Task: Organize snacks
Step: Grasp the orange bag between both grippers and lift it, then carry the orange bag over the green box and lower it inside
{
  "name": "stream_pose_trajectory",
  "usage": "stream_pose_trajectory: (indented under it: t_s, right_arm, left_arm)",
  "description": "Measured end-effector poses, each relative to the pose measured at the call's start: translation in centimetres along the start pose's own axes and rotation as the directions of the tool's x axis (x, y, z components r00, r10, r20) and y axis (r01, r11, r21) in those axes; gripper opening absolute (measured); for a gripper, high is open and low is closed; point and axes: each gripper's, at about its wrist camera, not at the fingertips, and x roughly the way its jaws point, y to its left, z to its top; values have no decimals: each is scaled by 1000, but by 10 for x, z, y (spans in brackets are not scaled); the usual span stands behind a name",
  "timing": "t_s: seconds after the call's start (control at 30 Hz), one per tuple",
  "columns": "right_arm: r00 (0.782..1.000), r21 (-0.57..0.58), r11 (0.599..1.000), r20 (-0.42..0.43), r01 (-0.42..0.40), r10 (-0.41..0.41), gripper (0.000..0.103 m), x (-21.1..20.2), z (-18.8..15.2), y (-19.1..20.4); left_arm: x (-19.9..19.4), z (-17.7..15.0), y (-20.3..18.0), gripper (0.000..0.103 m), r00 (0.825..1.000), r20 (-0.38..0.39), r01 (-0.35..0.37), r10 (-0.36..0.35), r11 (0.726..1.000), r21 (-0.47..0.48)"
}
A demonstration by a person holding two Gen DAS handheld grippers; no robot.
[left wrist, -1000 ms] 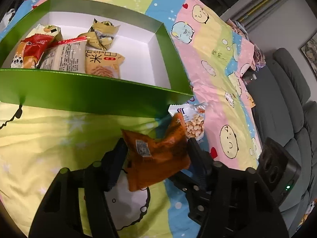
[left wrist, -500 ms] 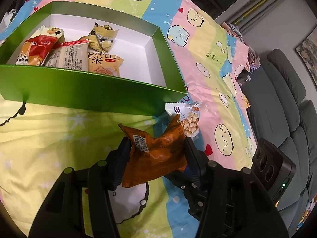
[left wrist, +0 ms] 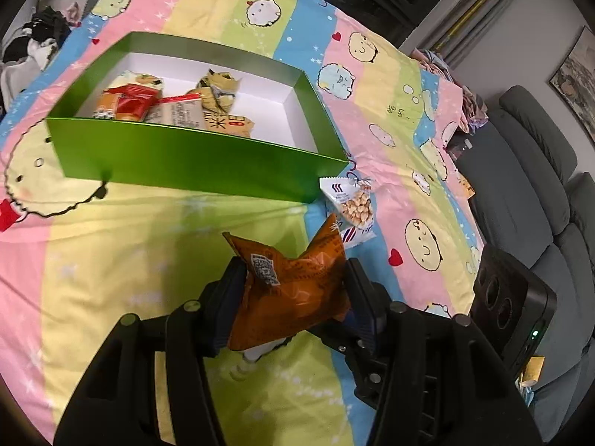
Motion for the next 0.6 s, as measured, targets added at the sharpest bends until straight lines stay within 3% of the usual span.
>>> stream_pose_trajectory:
  t_s: [0.6]
  right_arm:
    - [999,-106,994,25,25,-22,18,-24,12,52]
  left_arm:
    - [-62,-7,4,54,993,113,12,-11,1000,-5]
